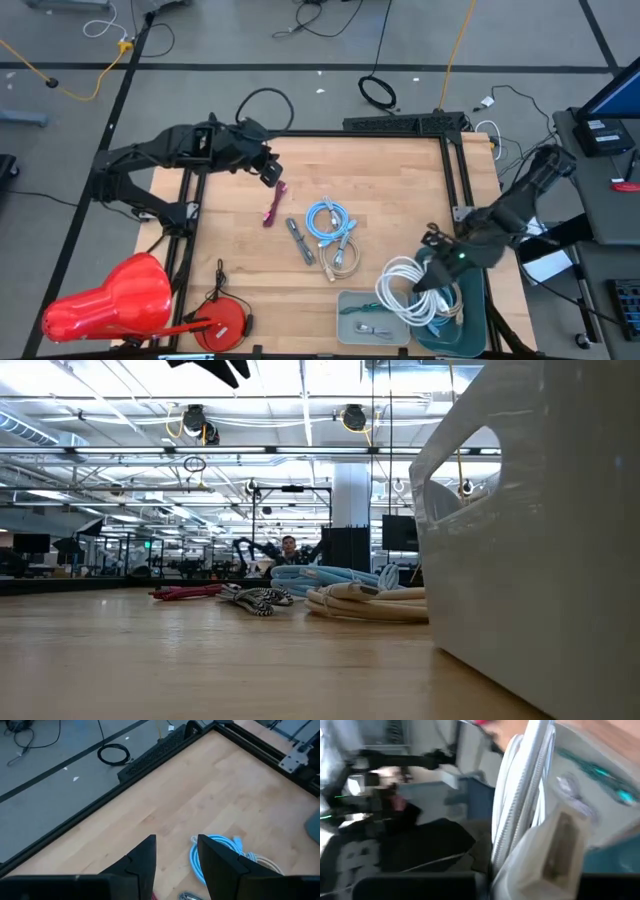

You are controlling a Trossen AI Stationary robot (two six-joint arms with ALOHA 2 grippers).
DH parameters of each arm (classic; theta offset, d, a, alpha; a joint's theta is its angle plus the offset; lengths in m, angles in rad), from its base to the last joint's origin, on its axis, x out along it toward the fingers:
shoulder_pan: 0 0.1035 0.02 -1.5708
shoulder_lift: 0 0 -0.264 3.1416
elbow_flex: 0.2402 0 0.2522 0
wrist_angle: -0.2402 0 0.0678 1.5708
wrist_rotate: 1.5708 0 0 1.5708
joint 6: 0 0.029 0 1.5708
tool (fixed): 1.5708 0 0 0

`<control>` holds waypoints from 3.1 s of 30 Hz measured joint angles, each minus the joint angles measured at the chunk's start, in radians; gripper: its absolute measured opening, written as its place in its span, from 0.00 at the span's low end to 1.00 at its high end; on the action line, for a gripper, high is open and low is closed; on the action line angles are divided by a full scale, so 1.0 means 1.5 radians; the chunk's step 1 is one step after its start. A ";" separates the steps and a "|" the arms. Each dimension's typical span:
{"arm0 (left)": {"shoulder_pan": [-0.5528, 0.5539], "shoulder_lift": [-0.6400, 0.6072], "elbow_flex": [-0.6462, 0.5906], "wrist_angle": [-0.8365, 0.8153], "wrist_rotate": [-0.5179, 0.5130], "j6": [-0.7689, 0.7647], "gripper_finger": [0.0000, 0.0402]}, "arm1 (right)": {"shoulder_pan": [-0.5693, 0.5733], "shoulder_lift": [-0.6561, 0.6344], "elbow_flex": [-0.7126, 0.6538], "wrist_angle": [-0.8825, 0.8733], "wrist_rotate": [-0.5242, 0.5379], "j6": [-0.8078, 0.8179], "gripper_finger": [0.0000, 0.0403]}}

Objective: Pick & Place USB Port
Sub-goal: Put the white HDMI cable into the blue bin

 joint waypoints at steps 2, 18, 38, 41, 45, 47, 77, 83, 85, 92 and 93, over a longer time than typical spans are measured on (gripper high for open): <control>0.000 -0.001 0.000 0.000 0.000 0.000 0.36 | 0.022 -0.001 0.050 -0.034 0.044 -0.011 0.08; -0.009 -0.001 0.000 -0.027 -0.019 -0.015 0.36 | 0.211 0.061 0.109 -0.350 0.090 0.356 0.08; -0.019 -0.001 0.000 -0.027 -0.029 -0.016 0.36 | 0.212 0.070 -0.082 -0.175 -0.004 0.386 0.19; -0.022 -0.001 0.000 -0.028 -0.029 -0.017 0.36 | 0.211 0.070 -0.082 -0.201 -0.039 0.389 0.27; -0.023 -0.001 0.000 -0.028 -0.029 -0.019 0.36 | 0.212 0.070 -0.082 -0.248 -0.075 0.395 0.34; -0.023 -0.001 0.000 -0.028 -0.029 -0.021 0.36 | 0.211 0.070 -0.082 -0.278 -0.087 0.395 0.35; -0.023 -0.001 0.000 -0.026 -0.029 -0.031 0.36 | 0.152 0.068 -0.082 -0.475 -0.140 0.310 0.37; -0.020 -0.001 0.000 -0.025 -0.029 -0.027 0.36 | 0.120 0.068 -0.082 -0.479 -0.144 0.274 0.43; -0.016 -0.001 0.000 -0.025 -0.029 -0.023 0.36 | 0.107 0.068 -0.082 -0.479 -0.158 0.263 0.46; -0.011 -0.001 0.000 -0.025 -0.029 -0.013 0.36 | 0.078 0.064 -0.082 -0.478 -0.161 0.240 0.54; -0.011 -0.001 0.000 -0.025 -0.029 -0.013 0.36 | 0.074 0.062 -0.082 -0.476 -0.160 0.237 0.54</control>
